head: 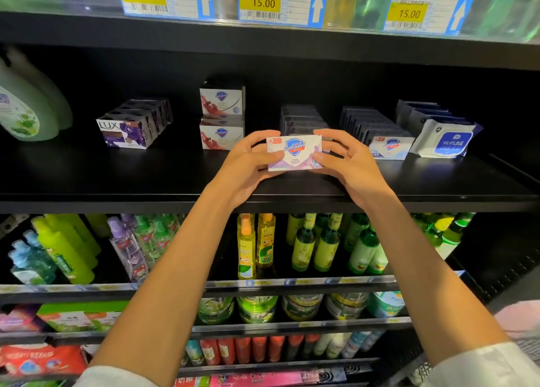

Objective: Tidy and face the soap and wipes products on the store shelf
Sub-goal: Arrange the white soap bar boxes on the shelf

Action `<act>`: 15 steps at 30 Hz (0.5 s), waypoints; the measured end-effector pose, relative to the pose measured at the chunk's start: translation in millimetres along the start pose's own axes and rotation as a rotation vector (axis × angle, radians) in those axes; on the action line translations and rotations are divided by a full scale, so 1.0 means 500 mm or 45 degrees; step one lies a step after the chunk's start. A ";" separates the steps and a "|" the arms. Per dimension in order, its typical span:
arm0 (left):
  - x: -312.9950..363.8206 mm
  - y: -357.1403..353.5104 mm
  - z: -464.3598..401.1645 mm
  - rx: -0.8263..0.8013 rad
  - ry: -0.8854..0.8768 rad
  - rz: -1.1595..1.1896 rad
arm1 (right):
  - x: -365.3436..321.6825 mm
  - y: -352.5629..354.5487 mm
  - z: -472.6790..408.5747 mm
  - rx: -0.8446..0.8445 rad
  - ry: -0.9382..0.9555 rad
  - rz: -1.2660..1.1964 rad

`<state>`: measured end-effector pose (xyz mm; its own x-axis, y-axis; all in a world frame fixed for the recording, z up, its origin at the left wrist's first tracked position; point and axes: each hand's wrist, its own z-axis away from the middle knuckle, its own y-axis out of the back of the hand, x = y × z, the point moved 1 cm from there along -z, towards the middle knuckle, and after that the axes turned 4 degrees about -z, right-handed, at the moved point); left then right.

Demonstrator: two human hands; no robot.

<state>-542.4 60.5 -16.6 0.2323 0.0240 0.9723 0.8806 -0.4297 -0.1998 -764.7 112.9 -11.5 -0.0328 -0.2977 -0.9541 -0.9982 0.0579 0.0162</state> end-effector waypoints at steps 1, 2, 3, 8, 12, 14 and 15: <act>0.000 -0.002 0.000 0.009 -0.010 -0.020 | 0.001 -0.001 0.000 0.000 0.007 0.013; -0.001 -0.003 0.000 0.019 -0.019 -0.039 | 0.002 -0.002 0.001 0.006 0.014 0.036; -0.001 -0.005 0.001 0.029 -0.028 -0.054 | 0.002 -0.004 0.000 0.022 0.017 0.073; -0.001 0.002 0.003 0.159 -0.071 -0.047 | 0.008 -0.012 0.000 0.108 0.053 0.322; -0.001 0.011 0.001 0.293 -0.104 -0.053 | 0.016 -0.013 0.017 0.046 0.024 0.744; 0.002 0.017 0.003 0.341 -0.095 -0.053 | 0.016 -0.012 0.029 -0.064 0.035 0.950; 0.006 0.024 0.005 0.359 -0.090 -0.080 | 0.016 -0.013 0.034 -0.129 0.045 1.025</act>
<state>-530.2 57.5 -16.3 0.1929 0.1099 0.9750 0.9720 -0.1576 -0.1746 -757.7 126.5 -24.3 -0.7426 -0.2316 -0.6284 -0.6676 0.1809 0.7222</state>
